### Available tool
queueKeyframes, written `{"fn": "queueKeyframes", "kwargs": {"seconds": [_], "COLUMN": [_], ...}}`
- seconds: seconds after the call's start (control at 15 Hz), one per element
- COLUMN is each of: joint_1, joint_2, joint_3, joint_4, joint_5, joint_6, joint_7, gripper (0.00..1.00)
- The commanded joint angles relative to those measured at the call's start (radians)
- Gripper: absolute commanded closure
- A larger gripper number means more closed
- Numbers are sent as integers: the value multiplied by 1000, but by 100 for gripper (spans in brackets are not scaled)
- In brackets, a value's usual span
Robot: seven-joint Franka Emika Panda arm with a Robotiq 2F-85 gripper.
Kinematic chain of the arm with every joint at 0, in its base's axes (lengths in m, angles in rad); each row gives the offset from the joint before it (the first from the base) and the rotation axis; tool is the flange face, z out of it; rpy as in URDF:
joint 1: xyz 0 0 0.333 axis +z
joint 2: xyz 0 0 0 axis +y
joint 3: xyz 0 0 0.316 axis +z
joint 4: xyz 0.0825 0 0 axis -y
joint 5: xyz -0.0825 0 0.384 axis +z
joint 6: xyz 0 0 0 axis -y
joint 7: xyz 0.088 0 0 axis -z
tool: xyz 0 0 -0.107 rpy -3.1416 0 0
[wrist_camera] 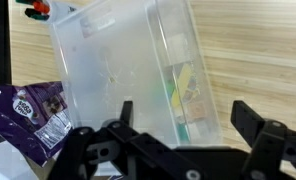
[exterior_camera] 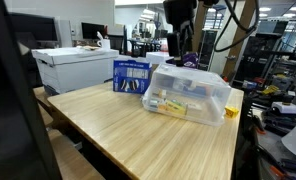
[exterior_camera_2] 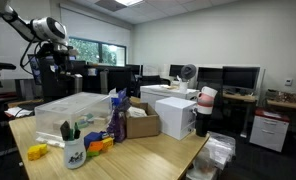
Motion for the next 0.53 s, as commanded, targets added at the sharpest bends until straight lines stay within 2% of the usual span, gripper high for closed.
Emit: {"fn": "queueKeyframes", "kwargs": {"seconds": [0.0,0.47], "joint_1": [55,129], "joint_2": [145,266], "joint_3": [-26,-71], "joint_4": [147,276], "joint_5": [-72,-116], "joint_6": [-83,-56], "joint_7": [-45,-89], "gripper": [0,0]}}
